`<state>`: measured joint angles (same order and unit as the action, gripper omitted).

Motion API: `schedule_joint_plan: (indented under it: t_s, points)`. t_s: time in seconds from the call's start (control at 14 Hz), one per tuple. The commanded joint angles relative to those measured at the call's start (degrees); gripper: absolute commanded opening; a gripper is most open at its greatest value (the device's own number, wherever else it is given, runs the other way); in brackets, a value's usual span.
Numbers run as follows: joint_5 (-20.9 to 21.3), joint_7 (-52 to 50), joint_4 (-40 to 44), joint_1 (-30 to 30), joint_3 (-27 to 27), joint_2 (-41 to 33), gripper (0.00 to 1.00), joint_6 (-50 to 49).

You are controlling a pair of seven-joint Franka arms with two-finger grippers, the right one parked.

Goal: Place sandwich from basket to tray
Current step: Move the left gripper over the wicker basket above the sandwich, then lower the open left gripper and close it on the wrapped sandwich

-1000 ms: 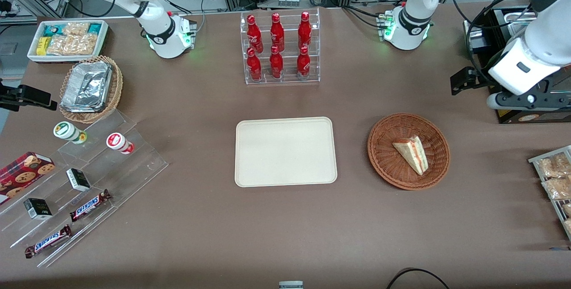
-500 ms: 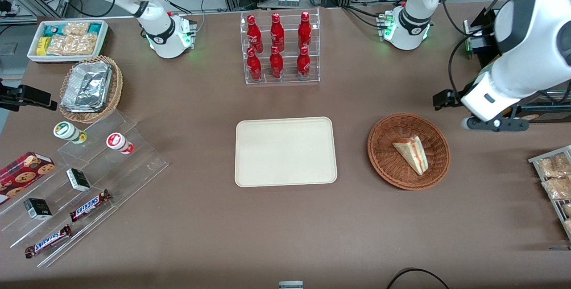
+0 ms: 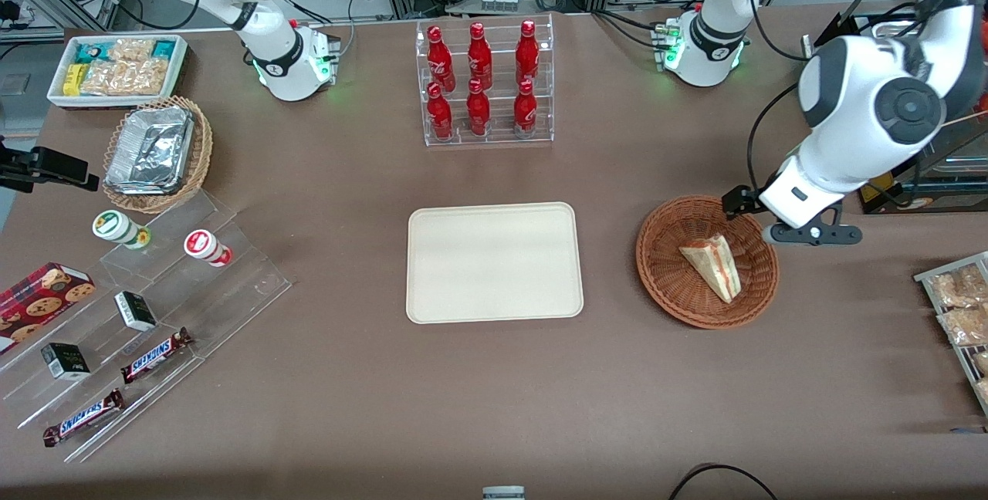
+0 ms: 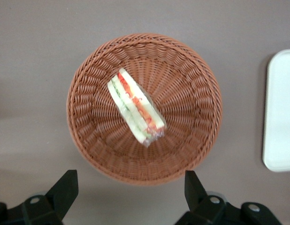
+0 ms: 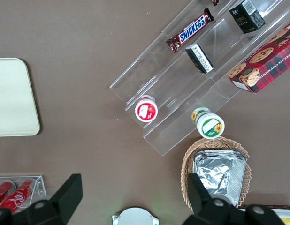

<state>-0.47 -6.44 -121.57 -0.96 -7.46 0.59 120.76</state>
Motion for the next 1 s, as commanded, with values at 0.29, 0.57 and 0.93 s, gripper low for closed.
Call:
schedule_joint_plan:
  t_s: [0.29,0.57,0.93]
  points:
    - [-0.59,-20.23,-11.13,-0.18,-0.45,-1.74,1.0,17.46]
    - [-0.59,-32.82,-12.11,-0.26,-0.45,0.81,1.0,21.18]
    - [-0.24,-46.46,-10.18,-1.85,-0.45,5.72,1.0,21.18]
